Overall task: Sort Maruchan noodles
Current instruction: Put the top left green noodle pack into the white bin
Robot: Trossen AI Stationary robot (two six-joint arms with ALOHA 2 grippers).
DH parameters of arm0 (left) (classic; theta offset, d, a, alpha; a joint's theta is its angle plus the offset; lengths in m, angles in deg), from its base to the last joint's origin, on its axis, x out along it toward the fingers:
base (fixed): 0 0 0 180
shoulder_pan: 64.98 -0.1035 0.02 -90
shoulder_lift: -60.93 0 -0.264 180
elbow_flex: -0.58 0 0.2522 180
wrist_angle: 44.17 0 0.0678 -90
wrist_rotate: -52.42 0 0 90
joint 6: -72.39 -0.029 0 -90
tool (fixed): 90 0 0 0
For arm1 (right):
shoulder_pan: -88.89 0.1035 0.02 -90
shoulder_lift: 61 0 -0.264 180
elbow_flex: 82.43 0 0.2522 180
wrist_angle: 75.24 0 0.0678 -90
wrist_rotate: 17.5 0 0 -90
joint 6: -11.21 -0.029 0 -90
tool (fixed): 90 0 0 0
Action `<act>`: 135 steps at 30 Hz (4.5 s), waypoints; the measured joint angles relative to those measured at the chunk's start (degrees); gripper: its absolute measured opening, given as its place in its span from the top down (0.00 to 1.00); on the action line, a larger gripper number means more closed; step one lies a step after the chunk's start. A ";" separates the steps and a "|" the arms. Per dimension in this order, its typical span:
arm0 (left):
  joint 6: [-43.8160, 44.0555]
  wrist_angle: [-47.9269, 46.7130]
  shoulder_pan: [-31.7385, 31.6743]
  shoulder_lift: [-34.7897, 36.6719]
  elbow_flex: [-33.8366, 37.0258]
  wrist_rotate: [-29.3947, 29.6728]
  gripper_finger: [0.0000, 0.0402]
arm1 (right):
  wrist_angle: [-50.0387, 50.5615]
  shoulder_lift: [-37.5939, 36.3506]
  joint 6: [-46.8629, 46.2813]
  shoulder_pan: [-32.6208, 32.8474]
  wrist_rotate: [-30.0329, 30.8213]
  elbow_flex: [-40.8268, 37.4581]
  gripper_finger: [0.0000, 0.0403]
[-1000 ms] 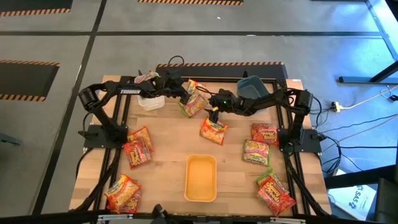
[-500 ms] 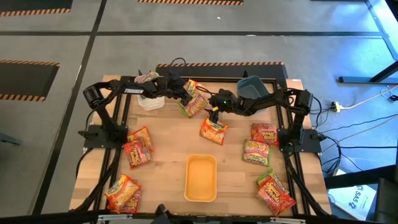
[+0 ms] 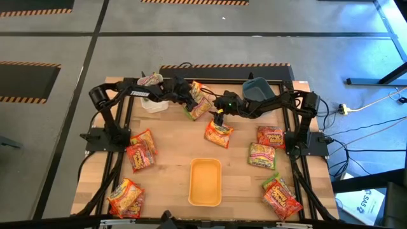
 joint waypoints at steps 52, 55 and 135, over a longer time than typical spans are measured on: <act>2.58 -12.04 25.87 1.02 0.04 26.59 0.38 | 16.29 -0.31 -20.68 -9.03 -23.90 4.07 0.32; 2.56 -11.74 25.44 -1.56 0.04 26.96 0.38 | 19.49 1.85 -20.65 -9.03 -25.85 7.11 0.32; -11.74 20.82 32.71 21.47 12.86 38.92 0.38 | -4.83 -16.22 -6.65 -5.37 -37.98 -7.93 0.74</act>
